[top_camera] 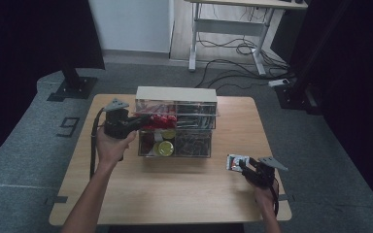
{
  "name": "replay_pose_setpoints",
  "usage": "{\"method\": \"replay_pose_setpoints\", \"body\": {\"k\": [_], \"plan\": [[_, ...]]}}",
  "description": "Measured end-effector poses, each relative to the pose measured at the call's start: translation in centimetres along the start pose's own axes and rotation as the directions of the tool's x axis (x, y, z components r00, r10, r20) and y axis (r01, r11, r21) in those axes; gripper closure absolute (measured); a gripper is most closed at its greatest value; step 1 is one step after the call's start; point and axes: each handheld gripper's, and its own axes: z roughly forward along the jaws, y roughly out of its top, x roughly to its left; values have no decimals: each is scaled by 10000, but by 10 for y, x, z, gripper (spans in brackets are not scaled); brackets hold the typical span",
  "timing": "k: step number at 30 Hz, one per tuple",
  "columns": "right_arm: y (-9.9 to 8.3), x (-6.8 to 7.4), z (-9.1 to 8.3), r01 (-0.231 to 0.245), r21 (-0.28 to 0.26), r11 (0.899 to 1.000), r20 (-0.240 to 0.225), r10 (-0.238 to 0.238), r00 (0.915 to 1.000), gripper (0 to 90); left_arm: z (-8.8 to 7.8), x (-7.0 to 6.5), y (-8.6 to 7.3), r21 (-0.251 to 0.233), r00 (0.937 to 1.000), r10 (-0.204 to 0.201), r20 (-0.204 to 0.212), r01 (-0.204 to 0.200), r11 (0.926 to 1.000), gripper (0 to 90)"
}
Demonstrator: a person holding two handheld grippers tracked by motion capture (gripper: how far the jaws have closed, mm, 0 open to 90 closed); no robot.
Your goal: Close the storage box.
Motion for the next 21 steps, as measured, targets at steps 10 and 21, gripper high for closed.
{"method": "replay_pose_setpoints", "body": {"k": [10,21], "plan": [[-1,-2,-1,-141,-23,9999,52,141,9999,490,1,0,-6,179,9998,-85,177,82,9998,900],[-3,-1,1,-122,113,9999,2,122,9999,493,2,2,-13,315,9996,-152,219,145,9994,900]]}}
